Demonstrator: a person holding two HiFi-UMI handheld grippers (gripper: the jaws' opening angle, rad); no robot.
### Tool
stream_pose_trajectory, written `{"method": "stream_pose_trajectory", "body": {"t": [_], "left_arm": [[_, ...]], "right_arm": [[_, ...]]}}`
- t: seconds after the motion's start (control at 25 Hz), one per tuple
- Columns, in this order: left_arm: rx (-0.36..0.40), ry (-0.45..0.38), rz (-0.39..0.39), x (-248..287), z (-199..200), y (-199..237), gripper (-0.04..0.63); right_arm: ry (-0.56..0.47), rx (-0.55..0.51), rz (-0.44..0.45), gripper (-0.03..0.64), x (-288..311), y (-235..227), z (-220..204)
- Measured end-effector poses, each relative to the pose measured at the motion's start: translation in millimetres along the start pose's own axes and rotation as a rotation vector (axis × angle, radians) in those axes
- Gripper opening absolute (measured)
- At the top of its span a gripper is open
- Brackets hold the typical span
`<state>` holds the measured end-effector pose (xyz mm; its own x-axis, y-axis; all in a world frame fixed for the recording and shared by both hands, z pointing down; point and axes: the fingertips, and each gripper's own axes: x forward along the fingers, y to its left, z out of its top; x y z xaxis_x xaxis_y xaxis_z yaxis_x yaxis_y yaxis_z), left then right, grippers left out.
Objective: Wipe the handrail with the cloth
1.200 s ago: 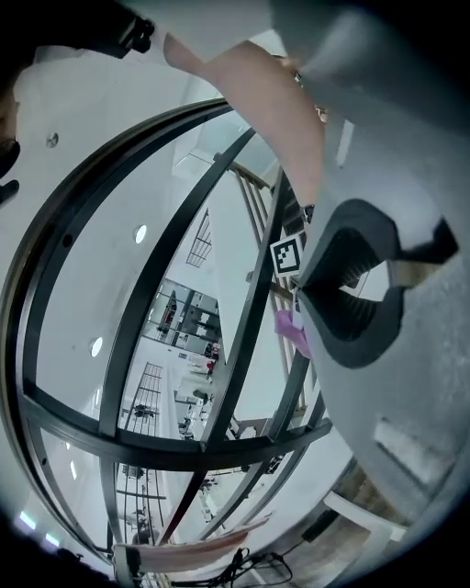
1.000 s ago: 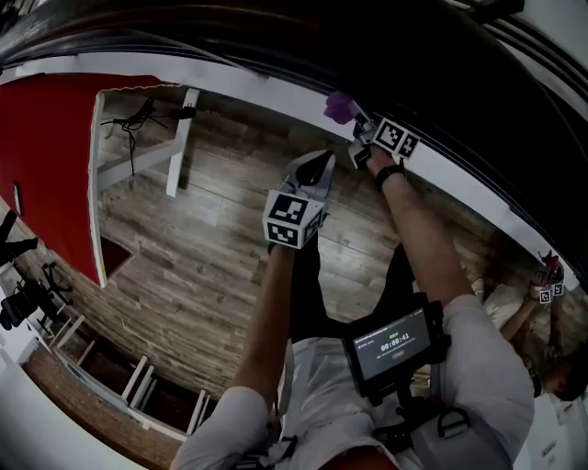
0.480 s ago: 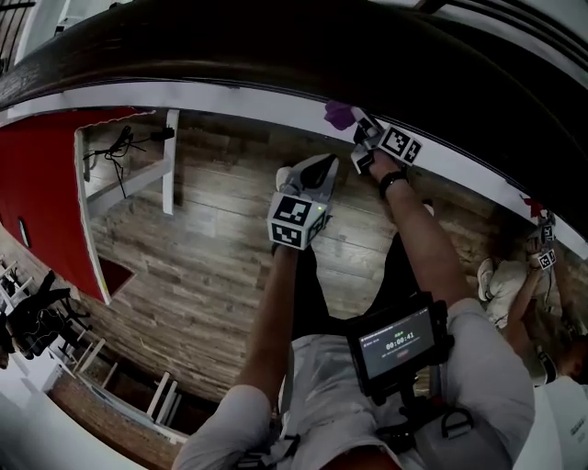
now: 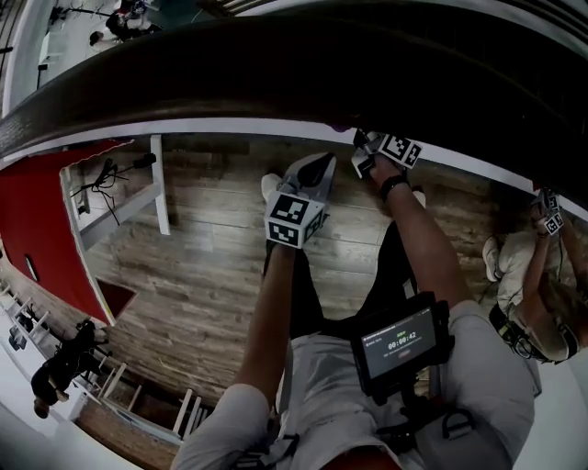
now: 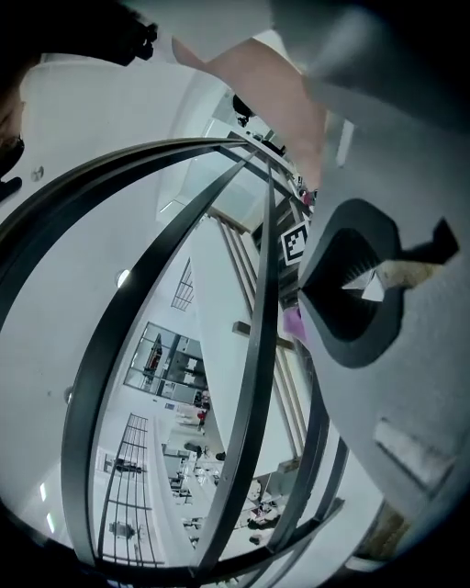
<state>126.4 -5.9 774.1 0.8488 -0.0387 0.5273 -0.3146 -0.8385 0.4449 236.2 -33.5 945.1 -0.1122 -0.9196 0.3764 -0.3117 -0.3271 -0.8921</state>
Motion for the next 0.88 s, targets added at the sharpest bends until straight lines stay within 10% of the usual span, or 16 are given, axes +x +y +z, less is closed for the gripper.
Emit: {"method": "stream_pose_trajectory", "body": {"t": [0.88], "left_arm": [[0.198, 0.086, -0.17, 108, -18, -145, 0.0]], "right_arm": [[-0.296, 0.082, -0.085, 0.061, -179, -118, 118]]}}
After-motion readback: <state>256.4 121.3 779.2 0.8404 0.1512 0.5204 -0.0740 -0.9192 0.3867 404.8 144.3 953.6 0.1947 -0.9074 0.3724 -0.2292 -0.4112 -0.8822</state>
